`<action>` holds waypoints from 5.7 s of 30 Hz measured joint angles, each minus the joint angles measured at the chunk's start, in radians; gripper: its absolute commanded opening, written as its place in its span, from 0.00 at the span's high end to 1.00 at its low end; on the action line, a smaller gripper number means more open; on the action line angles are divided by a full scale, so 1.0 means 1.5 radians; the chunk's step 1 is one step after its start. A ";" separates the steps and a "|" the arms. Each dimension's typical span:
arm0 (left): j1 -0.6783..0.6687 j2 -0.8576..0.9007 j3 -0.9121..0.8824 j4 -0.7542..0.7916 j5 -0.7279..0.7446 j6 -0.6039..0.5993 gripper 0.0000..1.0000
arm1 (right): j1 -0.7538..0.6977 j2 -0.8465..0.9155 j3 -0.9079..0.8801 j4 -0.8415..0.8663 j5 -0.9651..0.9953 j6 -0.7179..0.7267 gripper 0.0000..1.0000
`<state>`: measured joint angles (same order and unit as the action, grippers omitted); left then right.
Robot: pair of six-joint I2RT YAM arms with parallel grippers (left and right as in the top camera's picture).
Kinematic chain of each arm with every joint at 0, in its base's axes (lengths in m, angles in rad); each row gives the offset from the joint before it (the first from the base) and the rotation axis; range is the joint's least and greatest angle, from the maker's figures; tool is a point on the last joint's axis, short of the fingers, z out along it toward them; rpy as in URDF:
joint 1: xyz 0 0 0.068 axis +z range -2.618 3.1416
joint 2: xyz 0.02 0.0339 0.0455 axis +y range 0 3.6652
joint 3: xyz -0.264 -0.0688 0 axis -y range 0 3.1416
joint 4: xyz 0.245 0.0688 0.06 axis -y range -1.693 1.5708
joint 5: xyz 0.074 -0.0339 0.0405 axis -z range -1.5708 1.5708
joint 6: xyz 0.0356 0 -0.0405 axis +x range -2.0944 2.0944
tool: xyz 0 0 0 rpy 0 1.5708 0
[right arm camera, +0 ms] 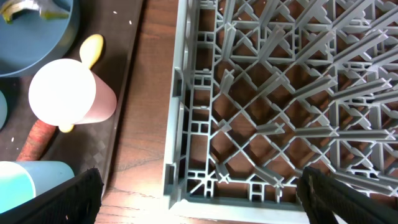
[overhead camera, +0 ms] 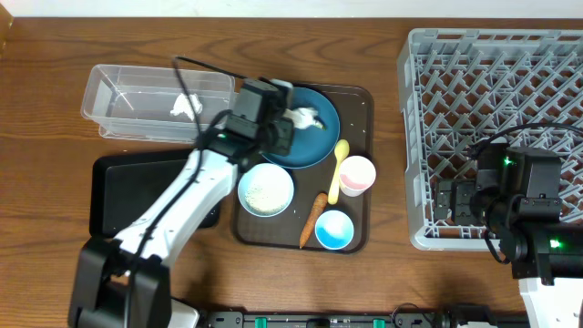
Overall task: Sort waste into correct bins and load items into the dishwasher rack
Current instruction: 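Grasp the remaining crumpled tissue on the plate with the left gripper, then drop the tissue into the clear bin with the left gripper, then grasp the yellow snack wrapper on the blue plate with the left gripper, then drop the yellow wrapper into the clear bin with the left gripper, then grasp the pink cup on the tray with the left gripper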
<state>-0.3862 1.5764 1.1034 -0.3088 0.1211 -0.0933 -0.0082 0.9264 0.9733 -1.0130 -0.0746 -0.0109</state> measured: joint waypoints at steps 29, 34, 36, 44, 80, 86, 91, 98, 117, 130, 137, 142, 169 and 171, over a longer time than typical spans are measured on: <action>0.256 -0.004 0.000 0.087 -0.083 0.000 0.43 | 0.000 0.000 0.000 0.000 0.000 0.000 0.01; 0.236 -0.004 0.000 0.068 0.015 0.000 0.38 | 0.000 0.000 0.000 0.000 0.000 0.000 0.01; 0.214 -0.004 0.000 0.057 0.046 0.002 0.35 | 0.000 0.000 0.000 0.000 0.000 0.000 0.01; 0.083 -0.003 0.000 0.007 0.100 0.090 0.24 | 0.000 0.000 0.000 0.000 0.000 0.000 0.01; -0.012 0.204 0.000 0.173 0.090 0.360 0.17 | 0.000 0.000 0.000 0.000 0.000 0.000 0.01; -0.012 0.222 0.000 0.205 0.090 0.360 0.23 | 0.000 0.000 0.000 -0.001 0.000 0.000 0.01; -0.012 0.242 0.000 0.210 0.089 0.360 0.43 | 0.000 0.000 0.000 0.000 0.000 0.000 0.01; -0.012 0.243 0.000 0.224 0.089 0.362 0.70 | 0.000 0.000 0.000 -0.001 0.000 0.000 0.01; -0.002 0.061 -0.003 0.093 0.015 0.290 0.90 | 0.000 0.000 0.000 -0.003 0.000 0.000 0.01; 0.196 -0.032 -0.003 0.074 -0.019 0.249 0.90 | 0.000 0.000 0.000 -0.002 0.000 0.000 0.01; 0.276 0.001 -0.003 0.090 -0.024 0.240 0.76 | 0.000 0.000 0.000 -0.002 0.000 0.000 0.01; 0.288 0.007 -0.003 0.105 -0.028 0.238 0.51 | 0.000 0.000 0.000 -0.002 0.000 0.000 0.01; 0.047 -0.099 -0.005 -0.107 0.054 -0.036 0.06 | 0.000 0.000 0.000 -0.002 0.000 0.000 0.01; 0.003 -0.096 -0.005 -0.104 0.071 -0.077 0.05 | 0.000 0.000 0.000 -0.002 0.000 0.000 0.01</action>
<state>-0.3820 1.4319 1.0962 -0.4644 0.2283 -0.2092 -0.0082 0.9264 0.9737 -1.0153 -0.0750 -0.0109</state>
